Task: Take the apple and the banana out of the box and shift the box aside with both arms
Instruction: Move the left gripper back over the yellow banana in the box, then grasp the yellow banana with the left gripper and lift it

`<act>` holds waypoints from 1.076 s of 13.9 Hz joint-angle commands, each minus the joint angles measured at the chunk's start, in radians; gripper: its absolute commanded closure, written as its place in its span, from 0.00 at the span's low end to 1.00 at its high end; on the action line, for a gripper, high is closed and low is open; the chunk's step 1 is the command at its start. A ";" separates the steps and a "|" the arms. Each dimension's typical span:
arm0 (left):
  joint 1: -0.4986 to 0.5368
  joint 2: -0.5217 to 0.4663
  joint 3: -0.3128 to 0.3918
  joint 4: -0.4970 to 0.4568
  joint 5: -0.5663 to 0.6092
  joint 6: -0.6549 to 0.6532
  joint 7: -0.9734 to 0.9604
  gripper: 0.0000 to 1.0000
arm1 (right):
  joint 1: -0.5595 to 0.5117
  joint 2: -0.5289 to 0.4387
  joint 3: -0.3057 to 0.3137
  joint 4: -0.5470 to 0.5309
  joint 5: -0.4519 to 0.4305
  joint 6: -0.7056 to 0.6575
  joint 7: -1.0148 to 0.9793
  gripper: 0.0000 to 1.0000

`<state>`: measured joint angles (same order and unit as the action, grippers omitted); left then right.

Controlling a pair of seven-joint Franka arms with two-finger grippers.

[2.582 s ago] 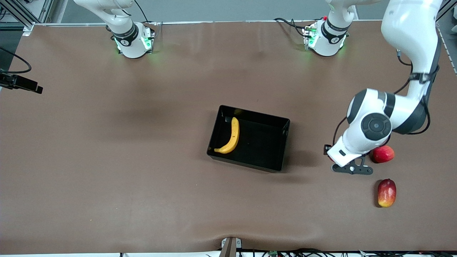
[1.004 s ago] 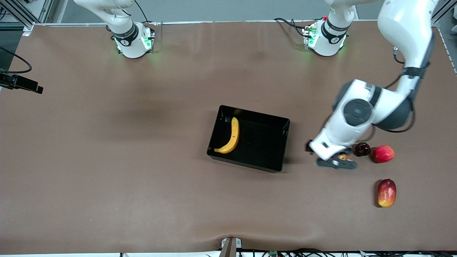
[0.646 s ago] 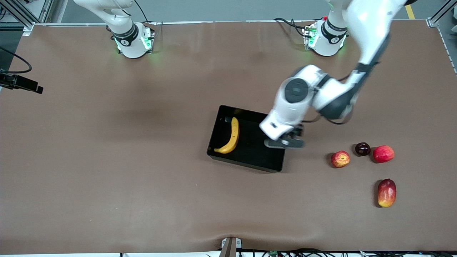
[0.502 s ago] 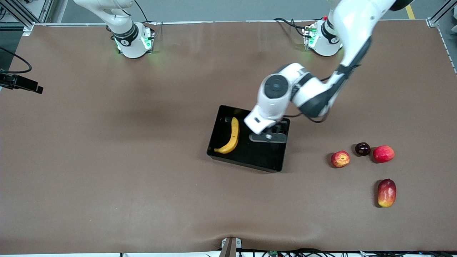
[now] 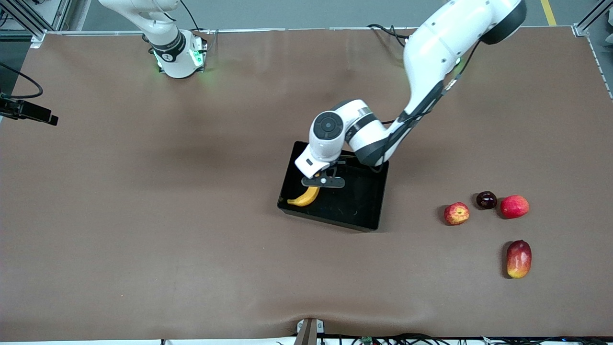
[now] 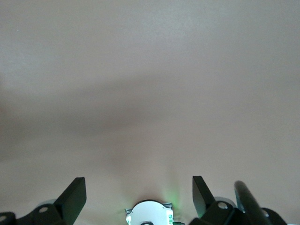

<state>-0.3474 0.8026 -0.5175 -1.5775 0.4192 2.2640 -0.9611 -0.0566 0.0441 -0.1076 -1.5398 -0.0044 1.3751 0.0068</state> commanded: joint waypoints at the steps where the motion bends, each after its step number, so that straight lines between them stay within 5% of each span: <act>1: -0.076 0.036 0.075 0.030 0.021 0.069 -0.050 0.00 | -0.012 0.000 0.011 0.003 -0.011 -0.013 0.007 0.00; 3: -0.119 0.052 0.125 0.030 0.023 0.085 -0.042 0.06 | -0.014 0.000 0.011 0.001 -0.011 -0.013 0.007 0.00; 4: -0.139 0.053 0.145 0.030 0.021 0.085 -0.039 0.19 | -0.014 0.003 0.011 0.001 -0.011 -0.013 0.009 0.00; 7: -0.148 0.044 0.151 0.031 0.023 0.085 -0.039 1.00 | -0.016 0.005 0.011 0.003 -0.011 -0.014 0.010 0.00; 10: -0.147 0.018 0.151 0.056 0.026 0.062 -0.041 1.00 | -0.016 0.003 0.011 0.003 -0.011 -0.014 0.010 0.00; 15: -0.127 -0.109 0.134 0.137 0.010 -0.191 -0.002 1.00 | -0.014 0.003 0.011 0.003 -0.011 -0.013 0.012 0.00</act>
<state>-0.4770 0.7793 -0.3806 -1.4464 0.4206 2.1699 -0.9788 -0.0568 0.0480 -0.1087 -1.5400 -0.0044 1.3675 0.0076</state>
